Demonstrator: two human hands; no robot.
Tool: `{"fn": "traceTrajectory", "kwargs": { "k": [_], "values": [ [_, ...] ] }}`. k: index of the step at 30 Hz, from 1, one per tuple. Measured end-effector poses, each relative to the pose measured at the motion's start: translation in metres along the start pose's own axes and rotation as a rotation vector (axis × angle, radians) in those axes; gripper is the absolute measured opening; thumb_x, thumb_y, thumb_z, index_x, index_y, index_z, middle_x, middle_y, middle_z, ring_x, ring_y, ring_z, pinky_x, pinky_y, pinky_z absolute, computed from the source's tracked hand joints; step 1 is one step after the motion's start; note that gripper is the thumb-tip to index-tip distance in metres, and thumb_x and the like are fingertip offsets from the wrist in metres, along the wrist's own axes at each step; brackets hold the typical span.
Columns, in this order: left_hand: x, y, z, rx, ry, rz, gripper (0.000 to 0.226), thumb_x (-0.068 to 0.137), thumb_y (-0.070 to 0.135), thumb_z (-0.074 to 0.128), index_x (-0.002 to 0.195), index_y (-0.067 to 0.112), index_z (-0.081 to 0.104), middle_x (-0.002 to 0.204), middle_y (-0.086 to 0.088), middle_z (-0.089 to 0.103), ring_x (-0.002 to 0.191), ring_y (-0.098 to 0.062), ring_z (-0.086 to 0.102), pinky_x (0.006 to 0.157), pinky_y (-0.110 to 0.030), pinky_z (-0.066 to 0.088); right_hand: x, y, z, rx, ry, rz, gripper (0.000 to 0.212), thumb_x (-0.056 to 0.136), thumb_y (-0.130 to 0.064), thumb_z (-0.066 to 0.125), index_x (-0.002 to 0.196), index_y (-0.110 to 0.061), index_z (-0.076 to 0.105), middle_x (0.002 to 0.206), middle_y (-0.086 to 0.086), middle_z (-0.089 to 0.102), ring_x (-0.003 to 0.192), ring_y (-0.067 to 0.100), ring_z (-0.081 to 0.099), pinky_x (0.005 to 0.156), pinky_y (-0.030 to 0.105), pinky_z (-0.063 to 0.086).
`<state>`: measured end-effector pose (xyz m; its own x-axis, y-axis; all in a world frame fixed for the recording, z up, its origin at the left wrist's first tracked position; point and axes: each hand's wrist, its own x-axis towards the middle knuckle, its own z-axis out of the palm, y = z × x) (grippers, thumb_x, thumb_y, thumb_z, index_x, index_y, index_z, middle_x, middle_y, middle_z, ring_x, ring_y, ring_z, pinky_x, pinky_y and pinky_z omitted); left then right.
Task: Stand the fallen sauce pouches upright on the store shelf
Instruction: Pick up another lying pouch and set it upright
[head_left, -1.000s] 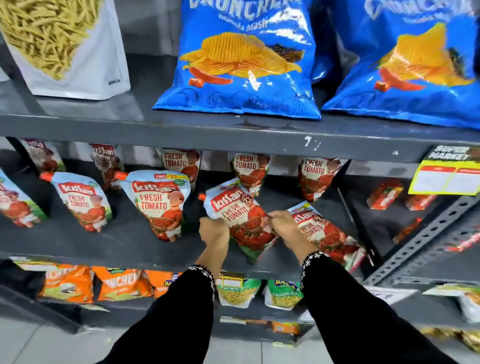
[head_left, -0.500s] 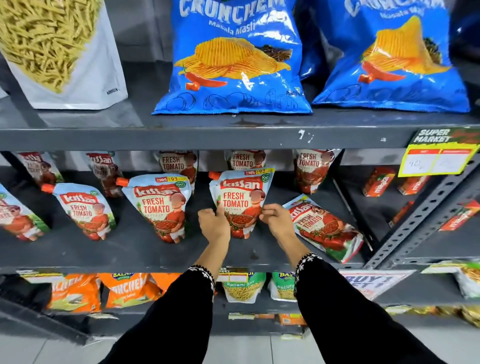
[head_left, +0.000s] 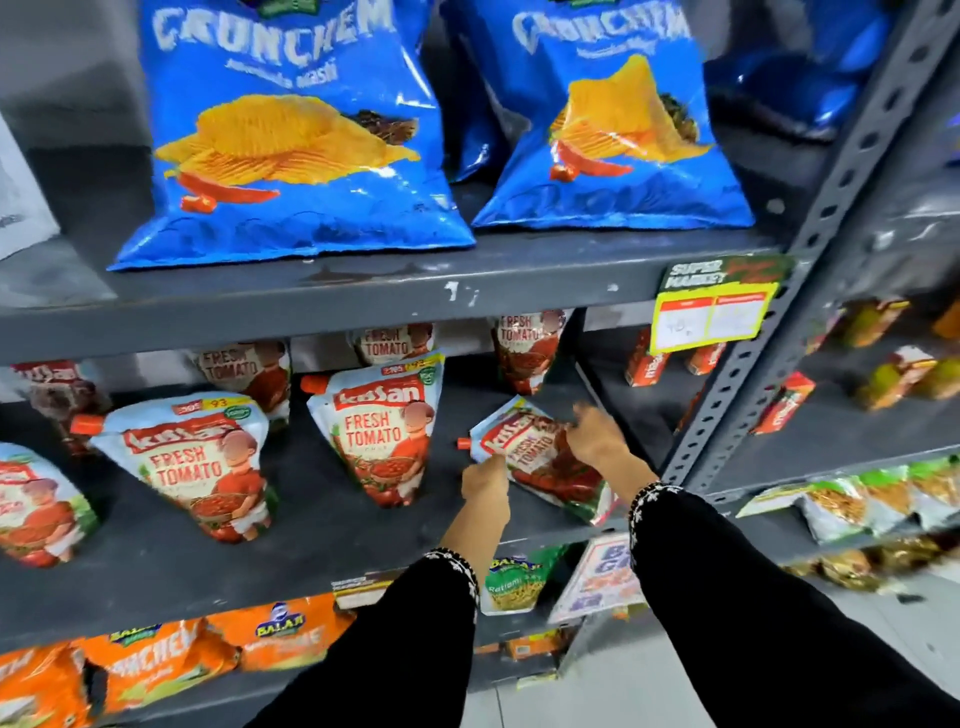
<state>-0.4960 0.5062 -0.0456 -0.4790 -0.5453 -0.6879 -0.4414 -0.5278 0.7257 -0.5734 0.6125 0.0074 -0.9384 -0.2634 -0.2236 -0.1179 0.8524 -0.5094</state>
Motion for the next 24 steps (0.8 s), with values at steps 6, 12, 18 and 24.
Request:
{"fn": "traceTrajectory", "kwargs": {
  "k": [6, 12, 18, 24],
  "values": [
    [0.012, -0.005, 0.026, 0.029, 0.030, -0.008, 0.041, 0.087, 0.014, 0.058, 0.124, -0.004, 0.054, 0.127, -0.025, 0.060, 0.112, -0.038, 0.061, 0.095, -0.046, 0.052, 0.018, 0.006, -0.002, -0.088, -0.176, 0.065, 0.041, 0.095, -0.013, 0.039, 0.130, 0.005, 0.050, 0.141, 0.022, 0.049, 0.131, 0.033, 0.047, 0.106, 0.035, 0.039],
    [0.001, 0.002, 0.025, -0.053, 0.037, -0.037, 0.036, 0.089, -0.004, 0.048, 0.124, -0.002, 0.055, 0.125, -0.024, 0.061, 0.113, -0.037, 0.059, 0.075, -0.037, 0.048, 0.039, 0.019, 0.008, 0.118, -0.197, 0.137, 0.040, 0.084, -0.023, 0.050, 0.116, -0.002, 0.062, 0.124, 0.022, 0.064, 0.112, 0.037, 0.062, 0.095, 0.045, 0.052],
    [-0.020, 0.006, 0.029, 0.152, 0.232, 0.170, 0.029, 0.088, 0.014, 0.051, 0.108, -0.004, 0.064, 0.109, -0.019, 0.069, 0.099, -0.037, 0.066, 0.080, -0.041, 0.055, 0.023, 0.024, 0.001, 0.433, -0.173, 0.170, 0.016, 0.090, -0.014, 0.047, 0.078, -0.010, 0.058, 0.094, 0.016, 0.068, 0.093, 0.031, 0.066, 0.081, 0.034, 0.050],
    [-0.046, 0.026, 0.032, 0.363, 0.270, 0.641, 0.022, 0.087, 0.002, 0.049, 0.108, -0.003, 0.053, 0.116, -0.019, 0.059, 0.108, -0.032, 0.059, 0.082, -0.038, 0.048, 0.026, 0.026, 0.011, 0.805, 0.065, 0.171, 0.022, 0.083, -0.009, 0.044, 0.090, -0.012, 0.065, 0.099, 0.014, 0.069, 0.092, 0.030, 0.066, 0.086, 0.046, 0.057]
  ]
}}
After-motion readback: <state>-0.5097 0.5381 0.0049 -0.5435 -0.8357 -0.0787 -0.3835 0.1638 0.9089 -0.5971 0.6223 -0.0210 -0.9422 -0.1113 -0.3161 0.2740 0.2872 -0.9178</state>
